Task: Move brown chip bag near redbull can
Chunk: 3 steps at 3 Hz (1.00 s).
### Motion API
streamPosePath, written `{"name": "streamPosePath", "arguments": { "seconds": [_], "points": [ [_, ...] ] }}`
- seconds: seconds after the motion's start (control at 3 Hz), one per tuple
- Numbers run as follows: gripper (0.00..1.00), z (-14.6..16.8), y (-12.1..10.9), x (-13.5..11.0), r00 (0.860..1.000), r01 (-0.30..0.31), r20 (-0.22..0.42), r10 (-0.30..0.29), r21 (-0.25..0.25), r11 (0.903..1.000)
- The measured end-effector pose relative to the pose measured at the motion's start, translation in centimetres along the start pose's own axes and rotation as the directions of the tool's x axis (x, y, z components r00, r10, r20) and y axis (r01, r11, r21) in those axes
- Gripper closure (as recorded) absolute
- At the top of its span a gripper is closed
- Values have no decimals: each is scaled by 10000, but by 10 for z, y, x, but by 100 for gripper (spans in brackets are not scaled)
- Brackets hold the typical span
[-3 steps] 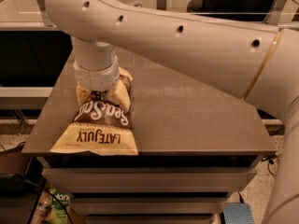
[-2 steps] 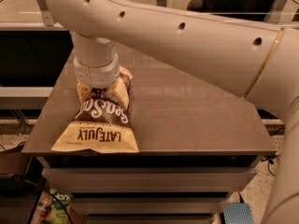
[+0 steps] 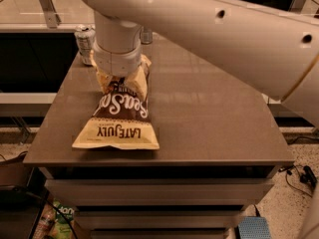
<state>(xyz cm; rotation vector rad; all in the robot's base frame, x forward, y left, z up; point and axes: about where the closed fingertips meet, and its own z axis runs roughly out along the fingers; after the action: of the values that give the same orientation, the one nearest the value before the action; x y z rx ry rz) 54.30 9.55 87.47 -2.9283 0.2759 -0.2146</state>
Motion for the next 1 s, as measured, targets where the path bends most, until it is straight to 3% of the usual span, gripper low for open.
{"name": "streamPosePath", "arguments": {
  "seconds": [1.0],
  "points": [
    [100,-44,29,58,9942,-411,-930,538,1335,9902]
  ]
}}
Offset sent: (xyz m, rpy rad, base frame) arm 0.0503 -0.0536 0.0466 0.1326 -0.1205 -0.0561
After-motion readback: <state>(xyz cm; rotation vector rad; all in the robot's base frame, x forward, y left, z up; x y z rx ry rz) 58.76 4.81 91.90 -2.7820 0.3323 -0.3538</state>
